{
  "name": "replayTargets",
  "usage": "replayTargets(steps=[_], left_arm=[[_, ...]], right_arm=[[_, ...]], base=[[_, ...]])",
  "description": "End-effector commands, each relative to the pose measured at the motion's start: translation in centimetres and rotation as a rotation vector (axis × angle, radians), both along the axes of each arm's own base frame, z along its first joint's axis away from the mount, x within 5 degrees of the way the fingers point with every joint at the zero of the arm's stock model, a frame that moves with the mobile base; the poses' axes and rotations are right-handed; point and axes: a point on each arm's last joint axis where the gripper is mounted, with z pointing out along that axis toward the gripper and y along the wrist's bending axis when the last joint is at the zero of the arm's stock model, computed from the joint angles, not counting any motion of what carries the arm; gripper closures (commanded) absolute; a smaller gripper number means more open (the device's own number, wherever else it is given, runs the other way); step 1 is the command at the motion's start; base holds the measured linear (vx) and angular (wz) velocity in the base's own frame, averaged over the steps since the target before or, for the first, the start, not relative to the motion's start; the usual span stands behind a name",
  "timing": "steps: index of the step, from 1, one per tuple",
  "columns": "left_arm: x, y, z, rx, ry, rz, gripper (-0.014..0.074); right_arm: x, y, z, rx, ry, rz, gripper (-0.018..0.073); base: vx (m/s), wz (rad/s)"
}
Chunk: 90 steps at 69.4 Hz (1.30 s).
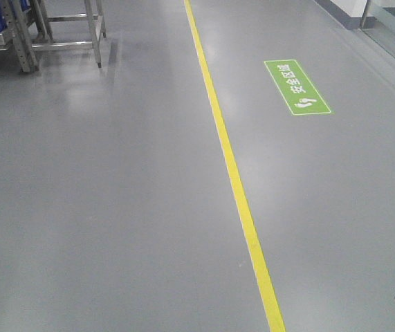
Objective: Move and align brake pads A on conveyor
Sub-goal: 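Drive along the yellow floor line toward the blue bin rack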
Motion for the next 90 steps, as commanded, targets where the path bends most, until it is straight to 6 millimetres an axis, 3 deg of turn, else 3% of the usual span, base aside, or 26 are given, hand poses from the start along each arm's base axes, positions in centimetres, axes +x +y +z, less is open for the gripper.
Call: replayTargets(steps=[1,90], left_arm=[[0.14,-0.3,1.27,-0.027,-0.073,-0.026,0.0602],[0.14,-0.3,1.27,-0.027,-0.073,-0.026,0.0602]], right_arm=[[0.22,0.03,1.58,0.011,-0.097,0.0,0.0568],[0.22,0.03,1.58,0.011,-0.097,0.0,0.0568]], base=[[0.44,-0.06],[0.51,0.02]])
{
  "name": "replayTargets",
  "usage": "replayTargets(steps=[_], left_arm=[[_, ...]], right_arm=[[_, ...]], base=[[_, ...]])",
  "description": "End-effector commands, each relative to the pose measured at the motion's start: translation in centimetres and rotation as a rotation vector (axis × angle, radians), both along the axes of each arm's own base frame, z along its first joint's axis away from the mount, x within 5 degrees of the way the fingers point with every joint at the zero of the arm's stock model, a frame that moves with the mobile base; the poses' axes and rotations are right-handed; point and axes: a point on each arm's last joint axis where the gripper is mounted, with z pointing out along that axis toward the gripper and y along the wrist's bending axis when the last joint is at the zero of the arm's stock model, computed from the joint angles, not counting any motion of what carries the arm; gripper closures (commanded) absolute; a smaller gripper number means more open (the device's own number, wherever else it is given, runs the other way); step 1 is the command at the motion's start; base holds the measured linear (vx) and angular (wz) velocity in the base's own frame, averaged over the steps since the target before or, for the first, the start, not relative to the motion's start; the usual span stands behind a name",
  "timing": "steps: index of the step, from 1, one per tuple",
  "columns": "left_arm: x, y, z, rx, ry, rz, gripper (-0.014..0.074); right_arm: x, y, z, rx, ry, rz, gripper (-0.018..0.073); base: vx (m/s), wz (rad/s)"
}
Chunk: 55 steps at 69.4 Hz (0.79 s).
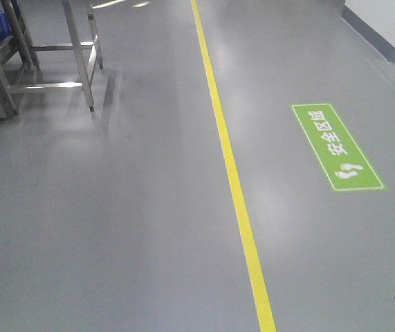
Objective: Move and align brake pads A on conveyor
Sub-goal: 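Drive along the yellow floor line toward the blue bin rack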
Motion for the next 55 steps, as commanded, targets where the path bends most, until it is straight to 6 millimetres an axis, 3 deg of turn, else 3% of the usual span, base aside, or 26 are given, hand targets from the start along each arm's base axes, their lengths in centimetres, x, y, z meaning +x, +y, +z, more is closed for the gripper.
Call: replayTargets(steps=[1,55], left_arm=[[0.14,-0.31,1.27,-0.027,-0.073,-0.026,0.0602],[0.14,-0.3,1.27,-0.027,-0.072,-0.026,0.0602]], right_arm=[[0.23,0.03,1.59,0.011,-0.098,0.0,0.0568],[0.23,0.03,1.59,0.011,-0.098,0.0,0.0568]], base=[[0.62,0.07],[0.65,0.0]])
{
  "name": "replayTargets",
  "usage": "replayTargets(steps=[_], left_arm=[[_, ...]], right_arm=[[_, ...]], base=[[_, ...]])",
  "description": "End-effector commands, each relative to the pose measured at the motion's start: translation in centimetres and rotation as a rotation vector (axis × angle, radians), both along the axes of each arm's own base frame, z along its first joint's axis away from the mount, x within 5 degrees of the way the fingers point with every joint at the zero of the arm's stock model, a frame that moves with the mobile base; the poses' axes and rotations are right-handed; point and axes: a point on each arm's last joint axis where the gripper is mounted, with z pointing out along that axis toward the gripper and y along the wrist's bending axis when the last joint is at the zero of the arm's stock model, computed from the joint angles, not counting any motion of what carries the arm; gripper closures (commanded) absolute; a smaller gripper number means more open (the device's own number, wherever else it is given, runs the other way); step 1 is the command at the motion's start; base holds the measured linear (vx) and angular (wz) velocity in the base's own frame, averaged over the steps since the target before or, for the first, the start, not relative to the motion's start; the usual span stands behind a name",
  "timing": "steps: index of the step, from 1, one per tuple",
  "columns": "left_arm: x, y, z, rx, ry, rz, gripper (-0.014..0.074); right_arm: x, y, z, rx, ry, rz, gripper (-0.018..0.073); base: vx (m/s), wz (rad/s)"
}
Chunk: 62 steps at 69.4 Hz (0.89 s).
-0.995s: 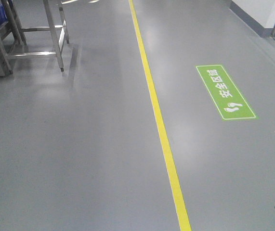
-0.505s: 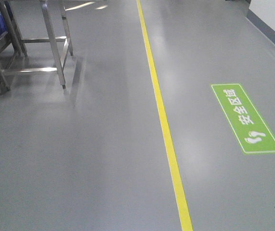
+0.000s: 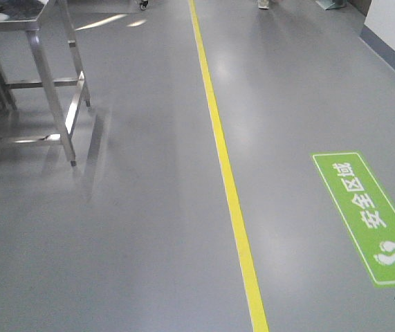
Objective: Move and align brake pads A on conveyor
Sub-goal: 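Drive along the yellow floor line toward the blue bin rack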
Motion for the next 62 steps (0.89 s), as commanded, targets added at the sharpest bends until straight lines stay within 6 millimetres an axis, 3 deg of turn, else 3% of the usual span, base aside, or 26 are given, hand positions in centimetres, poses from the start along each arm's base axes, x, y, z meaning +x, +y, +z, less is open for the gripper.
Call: replayTargets(steps=[1,62], left_arm=[[0.14,-0.3,1.27,-0.027,-0.072,-0.026,0.0602],[0.14,-0.3,1.27,-0.027,-0.072,-0.026,0.0602]], right_arm=[[0.23,0.03,1.59,0.011,-0.098,0.0,0.0568],[0.23,0.03,1.59,0.011,-0.098,0.0,0.0568]], base=[[0.65,-0.09],[0.65,0.0]])
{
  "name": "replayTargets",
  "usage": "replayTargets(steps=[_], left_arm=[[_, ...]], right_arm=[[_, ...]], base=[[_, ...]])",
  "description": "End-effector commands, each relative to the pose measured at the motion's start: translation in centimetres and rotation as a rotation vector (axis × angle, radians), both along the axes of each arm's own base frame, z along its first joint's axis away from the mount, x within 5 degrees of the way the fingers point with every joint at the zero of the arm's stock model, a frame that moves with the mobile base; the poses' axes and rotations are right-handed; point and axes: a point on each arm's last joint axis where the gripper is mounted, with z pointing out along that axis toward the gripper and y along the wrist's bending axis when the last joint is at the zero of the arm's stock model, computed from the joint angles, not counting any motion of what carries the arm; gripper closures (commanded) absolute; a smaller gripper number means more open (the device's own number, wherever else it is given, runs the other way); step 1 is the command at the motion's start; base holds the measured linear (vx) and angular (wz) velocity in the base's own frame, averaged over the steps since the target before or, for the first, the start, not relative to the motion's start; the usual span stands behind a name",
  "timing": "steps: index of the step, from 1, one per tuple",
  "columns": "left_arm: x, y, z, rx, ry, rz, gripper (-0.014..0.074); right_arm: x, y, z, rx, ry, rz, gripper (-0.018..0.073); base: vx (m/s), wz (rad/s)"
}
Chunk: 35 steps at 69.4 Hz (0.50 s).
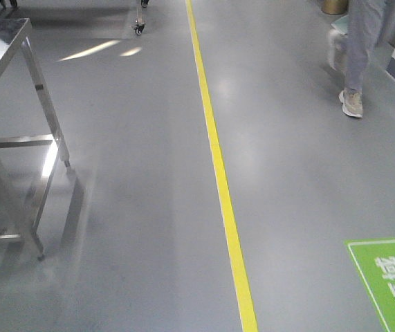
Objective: Move and align brake pads A on conveyor
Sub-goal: 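Drive along the yellow floor line toward the blue bin rack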
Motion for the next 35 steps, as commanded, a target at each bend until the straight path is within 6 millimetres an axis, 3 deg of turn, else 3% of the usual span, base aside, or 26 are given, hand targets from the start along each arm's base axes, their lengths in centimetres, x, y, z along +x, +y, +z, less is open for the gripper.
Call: replayTargets(steps=[1,35], left_arm=[[0.14,-0.3,1.27,-0.027,-0.072,-0.026,0.0602],[0.14,-0.29,1.25,-0.026,-0.07,-0.025,0.0602]], right_arm=[[0.23,0.03,1.6,0.011,-0.1,0.0,0.0568],[0.23,0.03,1.6,0.011,-0.1,0.0,0.0568]], base=[[0.63,0.05],[0.62,0.02]])
